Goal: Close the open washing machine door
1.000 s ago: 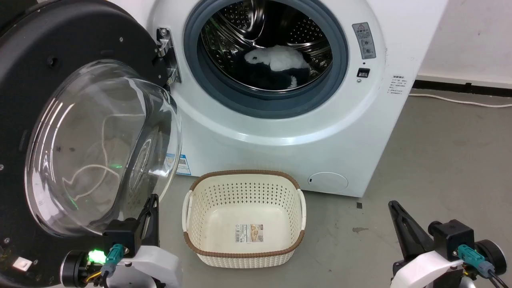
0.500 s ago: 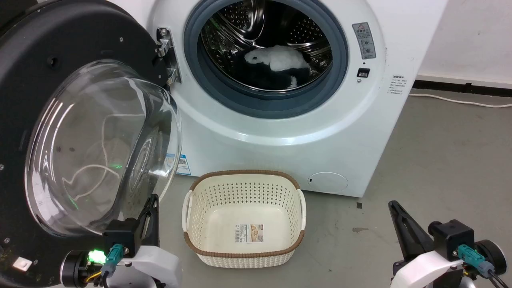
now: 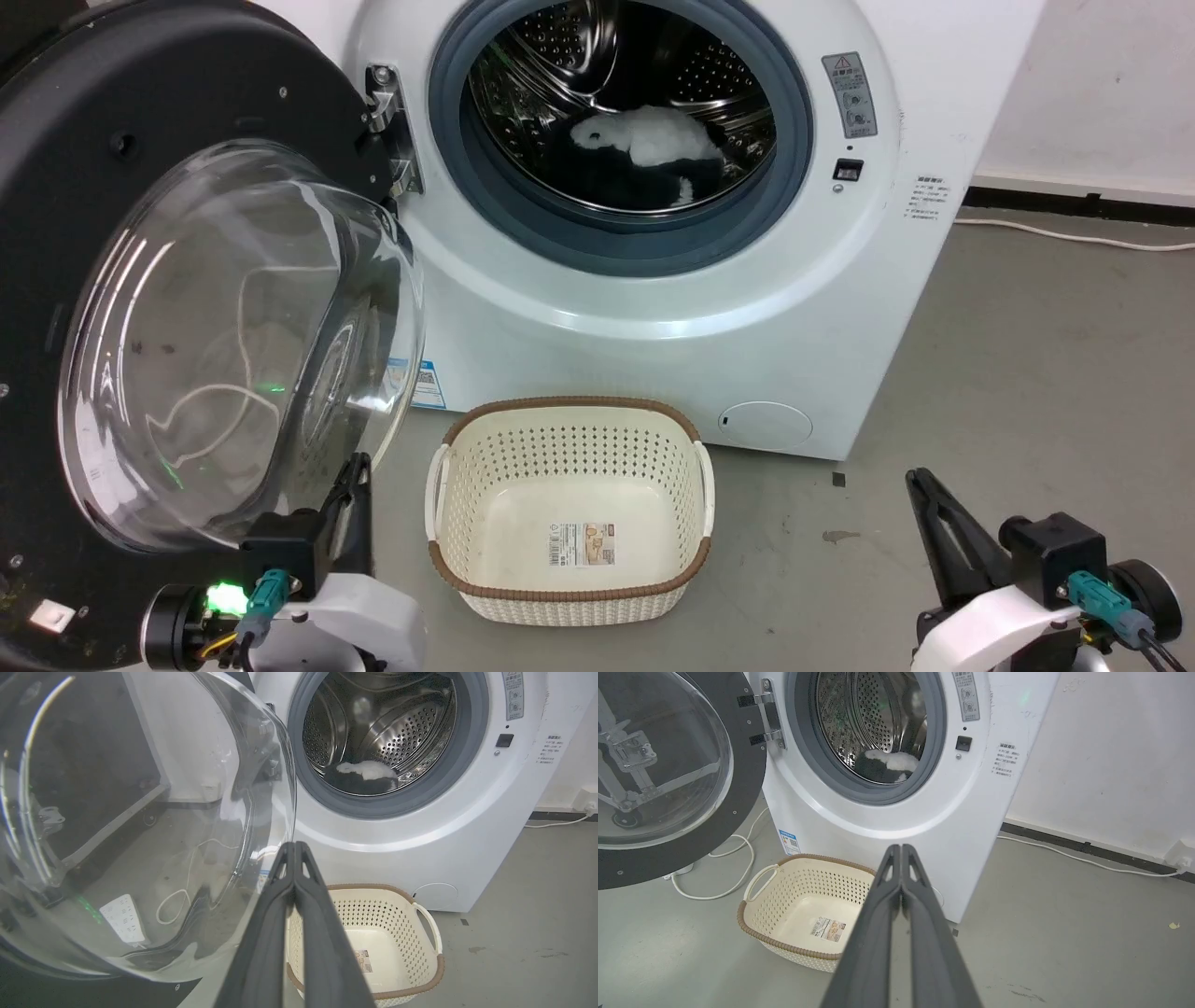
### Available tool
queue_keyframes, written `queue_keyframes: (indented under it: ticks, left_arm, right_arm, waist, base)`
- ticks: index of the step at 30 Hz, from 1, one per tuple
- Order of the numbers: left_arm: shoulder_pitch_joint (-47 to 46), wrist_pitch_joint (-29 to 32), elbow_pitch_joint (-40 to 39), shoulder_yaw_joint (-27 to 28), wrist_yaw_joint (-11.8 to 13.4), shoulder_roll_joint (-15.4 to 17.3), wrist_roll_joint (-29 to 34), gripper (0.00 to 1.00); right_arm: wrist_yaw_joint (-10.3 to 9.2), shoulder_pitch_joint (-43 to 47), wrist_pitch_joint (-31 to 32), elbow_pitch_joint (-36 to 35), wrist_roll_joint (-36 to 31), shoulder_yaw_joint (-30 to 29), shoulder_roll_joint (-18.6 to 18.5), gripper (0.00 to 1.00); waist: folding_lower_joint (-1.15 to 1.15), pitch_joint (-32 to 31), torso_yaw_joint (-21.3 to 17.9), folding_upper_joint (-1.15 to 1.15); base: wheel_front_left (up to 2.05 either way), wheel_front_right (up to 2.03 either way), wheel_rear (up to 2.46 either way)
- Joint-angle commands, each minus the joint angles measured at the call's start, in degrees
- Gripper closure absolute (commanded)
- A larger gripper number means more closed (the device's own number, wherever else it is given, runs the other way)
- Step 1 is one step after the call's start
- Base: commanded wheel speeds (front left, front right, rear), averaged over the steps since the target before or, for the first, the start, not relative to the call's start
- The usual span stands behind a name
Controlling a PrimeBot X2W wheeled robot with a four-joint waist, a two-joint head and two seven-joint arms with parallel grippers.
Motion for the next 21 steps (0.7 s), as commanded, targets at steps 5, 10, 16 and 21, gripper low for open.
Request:
queue_keyframes:
  ticks: [5,10,16,21]
  left_arm:
    - [0.10,-0.23,0.09,-0.13,-0.08,0.00,-0.30,0.00]
    - [0.35,-0.99,0.43,-0.46,-0.32,0.01,-1.13,0.00]
    - [0.53,-1.66,0.78,-0.79,-0.51,0.04,-1.81,0.00]
    - [0.66,-2.59,0.62,-0.98,-0.83,0.05,-3.01,1.00]
  right_arm:
    - [0.00,0.18,-0.26,0.15,0.41,0.08,0.00,0.00]
    - [0.00,0.60,-1.11,0.72,1.45,0.24,0.00,0.00]
    - [0.01,0.91,-1.85,1.33,2.50,0.43,0.00,0.00]
    - [0.01,1.19,-2.69,1.99,3.77,0.65,0.00,0.00]
  waist:
    - [0.00,0.00,0.01,0.00]
    - [0.00,-0.04,0.02,0.00]
    - [0.00,-0.10,0.03,0.00]
    - [0.00,-0.17,0.11,0.00]
  base:
    - [0.00,0.00,0.00]
    - [0.00,0.00,0.00]
    - [0.00,0.00,0.00]
    - [0.00,0.00,0.00]
